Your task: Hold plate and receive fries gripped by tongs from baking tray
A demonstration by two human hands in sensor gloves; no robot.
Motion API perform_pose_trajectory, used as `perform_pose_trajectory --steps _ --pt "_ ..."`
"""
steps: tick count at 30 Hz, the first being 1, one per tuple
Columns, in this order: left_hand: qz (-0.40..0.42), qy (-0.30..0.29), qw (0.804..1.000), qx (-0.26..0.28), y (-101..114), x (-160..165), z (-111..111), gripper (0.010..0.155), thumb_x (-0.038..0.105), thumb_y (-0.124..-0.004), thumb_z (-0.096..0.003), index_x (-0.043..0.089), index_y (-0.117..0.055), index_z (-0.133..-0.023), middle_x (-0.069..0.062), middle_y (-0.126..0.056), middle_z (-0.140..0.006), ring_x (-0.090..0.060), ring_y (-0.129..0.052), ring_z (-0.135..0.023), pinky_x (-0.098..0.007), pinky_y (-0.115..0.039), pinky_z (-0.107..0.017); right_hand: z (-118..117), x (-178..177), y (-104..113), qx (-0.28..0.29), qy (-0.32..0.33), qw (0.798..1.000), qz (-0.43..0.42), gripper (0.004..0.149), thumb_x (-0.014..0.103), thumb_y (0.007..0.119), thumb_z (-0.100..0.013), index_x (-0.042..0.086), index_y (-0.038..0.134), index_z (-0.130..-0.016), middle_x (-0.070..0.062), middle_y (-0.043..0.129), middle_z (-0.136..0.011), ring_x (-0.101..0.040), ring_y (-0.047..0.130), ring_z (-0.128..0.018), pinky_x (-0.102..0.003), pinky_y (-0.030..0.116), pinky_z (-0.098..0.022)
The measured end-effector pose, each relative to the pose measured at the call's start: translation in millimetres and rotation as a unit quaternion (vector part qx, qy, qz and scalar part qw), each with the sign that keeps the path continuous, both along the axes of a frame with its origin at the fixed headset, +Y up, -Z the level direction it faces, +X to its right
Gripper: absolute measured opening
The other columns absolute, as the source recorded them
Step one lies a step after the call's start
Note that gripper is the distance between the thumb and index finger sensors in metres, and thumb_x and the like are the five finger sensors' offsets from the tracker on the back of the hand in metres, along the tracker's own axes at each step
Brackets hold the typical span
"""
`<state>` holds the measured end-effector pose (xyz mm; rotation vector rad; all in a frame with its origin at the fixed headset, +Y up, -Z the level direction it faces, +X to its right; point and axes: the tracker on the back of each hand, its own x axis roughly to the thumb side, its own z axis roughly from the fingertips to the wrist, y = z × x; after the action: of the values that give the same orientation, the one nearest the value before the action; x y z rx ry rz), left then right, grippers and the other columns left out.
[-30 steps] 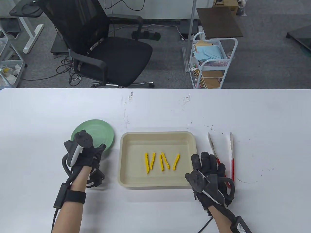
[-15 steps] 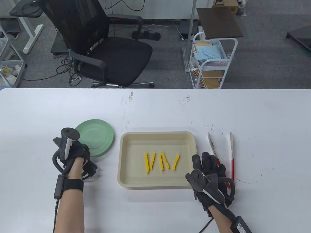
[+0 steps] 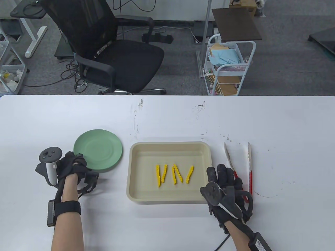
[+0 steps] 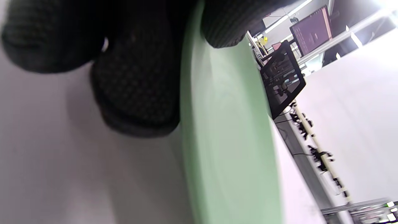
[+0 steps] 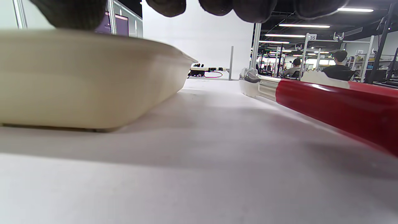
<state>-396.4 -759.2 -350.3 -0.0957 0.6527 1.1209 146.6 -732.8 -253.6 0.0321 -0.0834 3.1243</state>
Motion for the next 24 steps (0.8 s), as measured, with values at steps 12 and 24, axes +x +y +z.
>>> perform_pose_trajectory --steps 12,24 --pt "0.216 -0.098 0.947 0.219 43 22 33 0.065 0.044 -0.055 -0.0634 0.002 -0.033 -0.107 -0.008 -0.078 -0.085 -0.015 -0.097 -0.035 -0.046 -0.082 -0.034 0 0 -1 -0.007 0.003 1.0 -0.002 0.077 0.061 0.065 -0.043 0.025 0.039 -0.105 -0.013 0.028 -0.109 -0.048 0.041 -0.101 -0.071 0.047 -0.064" --pt "0.304 -0.225 0.896 0.233 19 123 69 0.067 0.047 -0.052 -0.064 0.004 -0.027 -0.108 -0.008 -0.07 -0.089 -0.017 -0.092 -0.042 -0.05 -0.077 -0.044 0 -2 -2 -0.013 0.006 1.0 -0.005 0.077 0.061 0.065 -0.043 0.025 0.039 -0.106 -0.013 0.029 -0.109 -0.048 0.042 -0.101 -0.071 0.047 -0.064"
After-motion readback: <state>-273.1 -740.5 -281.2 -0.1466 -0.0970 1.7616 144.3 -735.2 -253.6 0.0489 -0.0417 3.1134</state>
